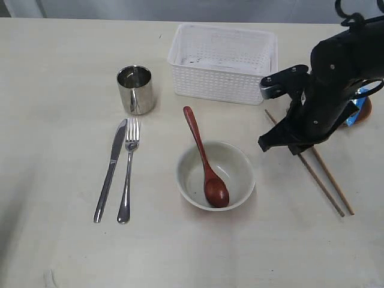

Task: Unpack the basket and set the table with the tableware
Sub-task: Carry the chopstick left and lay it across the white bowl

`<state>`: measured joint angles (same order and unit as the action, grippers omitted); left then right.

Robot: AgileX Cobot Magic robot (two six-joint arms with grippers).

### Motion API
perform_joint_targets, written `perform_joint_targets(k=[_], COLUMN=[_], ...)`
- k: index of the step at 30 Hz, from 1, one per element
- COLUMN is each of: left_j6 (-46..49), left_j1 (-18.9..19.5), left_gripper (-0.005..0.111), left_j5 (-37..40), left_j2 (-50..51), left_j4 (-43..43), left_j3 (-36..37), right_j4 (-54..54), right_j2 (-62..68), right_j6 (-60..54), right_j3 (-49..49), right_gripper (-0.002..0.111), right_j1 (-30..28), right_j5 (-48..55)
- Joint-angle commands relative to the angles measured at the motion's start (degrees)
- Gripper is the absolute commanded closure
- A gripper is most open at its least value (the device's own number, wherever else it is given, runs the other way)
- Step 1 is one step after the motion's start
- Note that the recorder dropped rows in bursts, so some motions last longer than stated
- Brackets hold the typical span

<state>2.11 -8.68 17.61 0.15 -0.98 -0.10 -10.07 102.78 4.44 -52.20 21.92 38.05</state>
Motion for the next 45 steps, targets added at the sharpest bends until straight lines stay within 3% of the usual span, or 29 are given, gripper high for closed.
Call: perform_joint_targets(k=[1, 7, 21, 34, 45], left_j6=[-0.2, -0.2, -0.2, -0.2, -0.2], left_j1=[0.08, 0.08, 0.08, 0.08, 0.08], left_gripper=[0.107, 0.107, 0.107, 0.107, 0.107], left_j5=[-0.45, -0.45, -0.45, -0.45, -0.45], left_j2=[-0.15, -0.15, -0.15, -0.15, -0.15], left_j4=[0.17, 0.17, 0.17, 0.17, 0.17], left_j3=[0.1, 0.1, 0.1, 0.1, 0.1], right_j4=[2.09, 5.74, 5.77, 6.11, 6.58], right_j2=[-4.92, -9.76, -14.57, -13.16, -4.05], right_j6=[0.22, 0.22, -1.57, -26.58, -33.18], right_j3=[0.13, 0.13, -3.0, -11.59, -14.35], right_gripper=[0.109, 0.109, 0.109, 0.109, 0.109], right_j1=[0.16, 1.1, 16.8, 22.7, 25.67], right_j5=[1.28, 3.09, 7.46, 14.78, 17.92])
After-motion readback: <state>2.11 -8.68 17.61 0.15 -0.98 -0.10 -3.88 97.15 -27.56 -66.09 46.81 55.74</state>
